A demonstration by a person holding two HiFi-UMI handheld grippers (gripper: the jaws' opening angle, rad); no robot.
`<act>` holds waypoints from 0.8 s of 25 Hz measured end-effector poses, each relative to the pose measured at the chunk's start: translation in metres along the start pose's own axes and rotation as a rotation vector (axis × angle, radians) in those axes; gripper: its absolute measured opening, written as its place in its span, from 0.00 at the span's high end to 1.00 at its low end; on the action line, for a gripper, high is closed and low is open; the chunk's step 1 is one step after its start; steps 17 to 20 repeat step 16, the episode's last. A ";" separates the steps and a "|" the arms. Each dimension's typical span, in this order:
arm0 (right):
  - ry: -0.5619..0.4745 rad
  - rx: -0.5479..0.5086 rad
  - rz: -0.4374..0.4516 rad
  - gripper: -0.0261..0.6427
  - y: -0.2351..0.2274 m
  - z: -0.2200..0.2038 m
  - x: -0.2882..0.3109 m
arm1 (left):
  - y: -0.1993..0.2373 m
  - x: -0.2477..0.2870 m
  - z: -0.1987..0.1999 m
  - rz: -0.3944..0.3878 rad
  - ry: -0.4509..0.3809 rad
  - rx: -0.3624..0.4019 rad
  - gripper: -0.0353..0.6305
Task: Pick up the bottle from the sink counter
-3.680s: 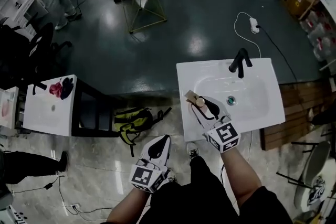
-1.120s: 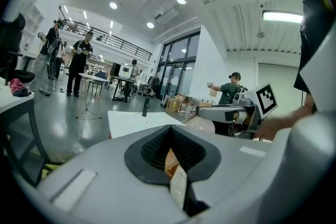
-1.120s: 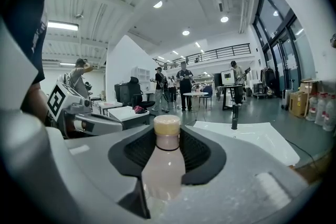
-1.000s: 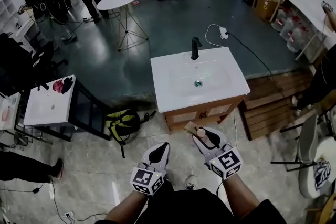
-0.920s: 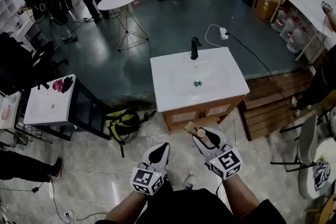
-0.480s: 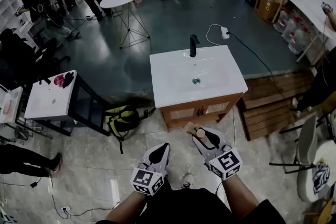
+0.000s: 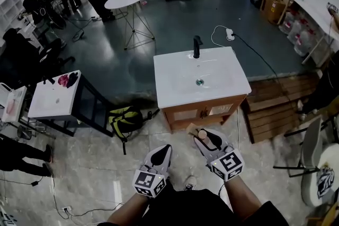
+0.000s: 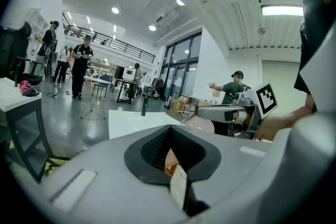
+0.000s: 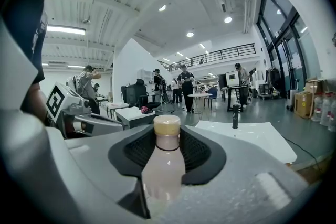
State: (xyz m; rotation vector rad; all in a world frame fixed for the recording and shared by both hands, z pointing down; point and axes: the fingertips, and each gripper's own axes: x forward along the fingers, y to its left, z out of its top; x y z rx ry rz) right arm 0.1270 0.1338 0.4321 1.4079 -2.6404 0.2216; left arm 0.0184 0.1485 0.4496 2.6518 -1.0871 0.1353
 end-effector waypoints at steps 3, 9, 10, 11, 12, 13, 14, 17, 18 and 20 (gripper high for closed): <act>-0.002 -0.004 0.000 0.75 0.000 0.001 0.000 | 0.000 0.001 0.000 -0.002 0.000 0.001 0.94; -0.005 -0.001 -0.013 0.75 -0.003 0.003 -0.001 | -0.001 0.000 0.001 -0.006 0.003 0.004 0.94; -0.004 0.000 -0.013 0.75 -0.004 0.003 -0.001 | -0.001 0.000 0.001 -0.005 0.004 0.005 0.94; -0.004 0.001 -0.014 0.75 -0.004 0.002 -0.001 | -0.001 0.000 0.001 -0.005 0.005 0.005 0.94; -0.003 0.002 -0.014 0.75 -0.004 0.002 -0.002 | -0.002 0.000 0.001 -0.004 0.006 0.005 0.94; -0.001 0.003 -0.014 0.75 -0.005 0.001 -0.003 | -0.002 0.000 0.001 -0.003 0.006 0.005 0.94; 0.000 0.004 -0.015 0.75 -0.005 0.001 -0.004 | -0.003 0.000 0.000 -0.002 0.006 0.006 0.94; 0.004 0.005 -0.018 0.75 -0.007 0.000 -0.005 | -0.004 0.001 -0.001 -0.001 0.006 0.006 0.94; 0.004 0.005 -0.018 0.75 -0.007 0.000 -0.005 | -0.004 0.001 -0.001 -0.001 0.006 0.006 0.94; 0.004 0.005 -0.018 0.75 -0.007 0.000 -0.005 | -0.004 0.001 -0.001 -0.001 0.006 0.006 0.94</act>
